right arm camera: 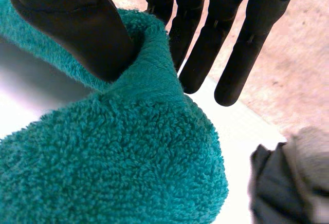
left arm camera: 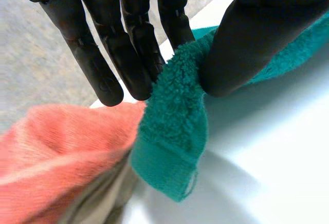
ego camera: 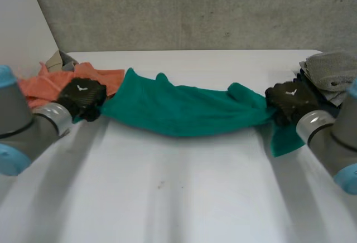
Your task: Fold the laundry.
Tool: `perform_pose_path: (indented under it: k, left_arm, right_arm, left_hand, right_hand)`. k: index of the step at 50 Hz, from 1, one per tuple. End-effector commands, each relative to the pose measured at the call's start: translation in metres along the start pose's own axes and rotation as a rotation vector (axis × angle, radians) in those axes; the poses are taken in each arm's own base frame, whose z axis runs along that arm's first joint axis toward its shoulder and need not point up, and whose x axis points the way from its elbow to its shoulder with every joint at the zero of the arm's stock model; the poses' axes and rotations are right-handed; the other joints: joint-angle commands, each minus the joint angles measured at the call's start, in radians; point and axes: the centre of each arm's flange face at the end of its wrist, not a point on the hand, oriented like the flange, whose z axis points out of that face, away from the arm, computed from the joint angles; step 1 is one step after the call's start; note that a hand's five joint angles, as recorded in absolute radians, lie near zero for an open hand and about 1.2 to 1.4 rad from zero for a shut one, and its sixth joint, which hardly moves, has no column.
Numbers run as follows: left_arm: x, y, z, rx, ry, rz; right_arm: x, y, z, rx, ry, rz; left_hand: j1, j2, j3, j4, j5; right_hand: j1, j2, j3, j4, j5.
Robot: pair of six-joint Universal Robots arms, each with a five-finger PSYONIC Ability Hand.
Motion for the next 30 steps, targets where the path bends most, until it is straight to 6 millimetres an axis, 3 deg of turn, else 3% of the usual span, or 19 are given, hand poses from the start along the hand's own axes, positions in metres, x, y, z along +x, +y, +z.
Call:
perform_pose_path:
  k: [1, 5, 8, 11, 17, 20, 22, 23, 25, 26, 29, 30]
  left_arm:
    - [-0.008, -0.045, -0.074, 0.032, -0.016, -0.003]
    - [-0.008, -0.058, -0.104, 0.041, 0.002, -0.016]
    - [-0.004, -0.052, -0.114, -0.020, 0.046, -0.049]
    - [0.005, -0.034, -0.115, -0.123, 0.100, -0.083]
    - [0.025, 0.000, -0.092, -0.244, 0.209, -0.032]
    - [0.018, 0.006, -0.055, -0.225, 0.177, 0.069]
    - [0.011, -0.003, -0.038, -0.184, 0.128, 0.107]
    - [-0.002, -0.017, -0.022, -0.126, 0.057, 0.135]
    - [-0.019, -0.040, -0.007, -0.041, -0.038, 0.152]
    - [-0.041, -0.066, 0.004, 0.064, -0.147, 0.131]
    - [-0.067, -0.105, 0.011, 0.232, -0.262, 0.060]
    - [-0.080, -0.127, 0.011, 0.344, -0.320, 0.004]
  right_arm:
    - [0.029, -0.037, -0.035, -0.102, -0.007, -0.232]
    - [0.035, -0.039, -0.053, -0.214, -0.061, -0.322]
    - [0.035, -0.032, -0.065, -0.320, -0.138, -0.378]
    - [0.031, -0.019, -0.061, -0.368, -0.207, -0.429]
    - [0.016, 0.010, -0.039, -0.418, -0.270, -0.445]
    - [0.015, 0.012, -0.015, -0.364, -0.211, -0.457]
    - [0.019, 0.003, 0.006, -0.275, -0.113, -0.441]
    - [0.022, -0.004, 0.013, -0.238, -0.078, -0.436]
    - [0.034, -0.030, 0.032, -0.092, 0.053, -0.395]
    - [0.045, -0.053, 0.042, 0.028, 0.146, -0.355]
    - [0.064, -0.089, 0.050, 0.231, 0.275, -0.282]
    - [0.076, -0.111, 0.050, 0.362, 0.339, -0.229]
  left_hand:
    - [0.236, 0.203, 0.209, 0.198, 0.245]
    - [0.236, 0.203, 0.209, 0.198, 0.245]
    - [0.236, 0.203, 0.209, 0.198, 0.245]
    - [0.236, 0.203, 0.209, 0.198, 0.245]
    - [0.236, 0.203, 0.209, 0.198, 0.245]
    - [0.236, 0.203, 0.209, 0.198, 0.245]
    - [0.236, 0.203, 0.209, 0.198, 0.245]
    - [0.236, 0.203, 0.209, 0.198, 0.245]
    - [0.236, 0.203, 0.209, 0.198, 0.245]
    - [0.236, 0.203, 0.209, 0.198, 0.245]
    - [0.236, 0.203, 0.209, 0.198, 0.245]
    - [0.236, 0.203, 0.209, 0.198, 0.245]
  right_hand:
    - [0.306, 0.223, 0.206, 0.197, 0.215]
    - [0.306, 0.223, 0.206, 0.197, 0.215]
    - [0.306, 0.223, 0.206, 0.197, 0.215]
    - [0.306, 0.223, 0.206, 0.197, 0.215]
    - [0.306, 0.223, 0.206, 0.197, 0.215]
    - [0.306, 0.223, 0.206, 0.197, 0.215]
    - [0.306, 0.223, 0.206, 0.197, 0.215]
    - [0.306, 0.223, 0.206, 0.197, 0.215]
    - [0.306, 0.223, 0.206, 0.197, 0.215]
    - [0.306, 0.223, 0.206, 0.197, 0.215]
    - [0.306, 0.223, 0.206, 0.197, 0.215]
    - [0.306, 0.223, 0.206, 0.197, 0.215]
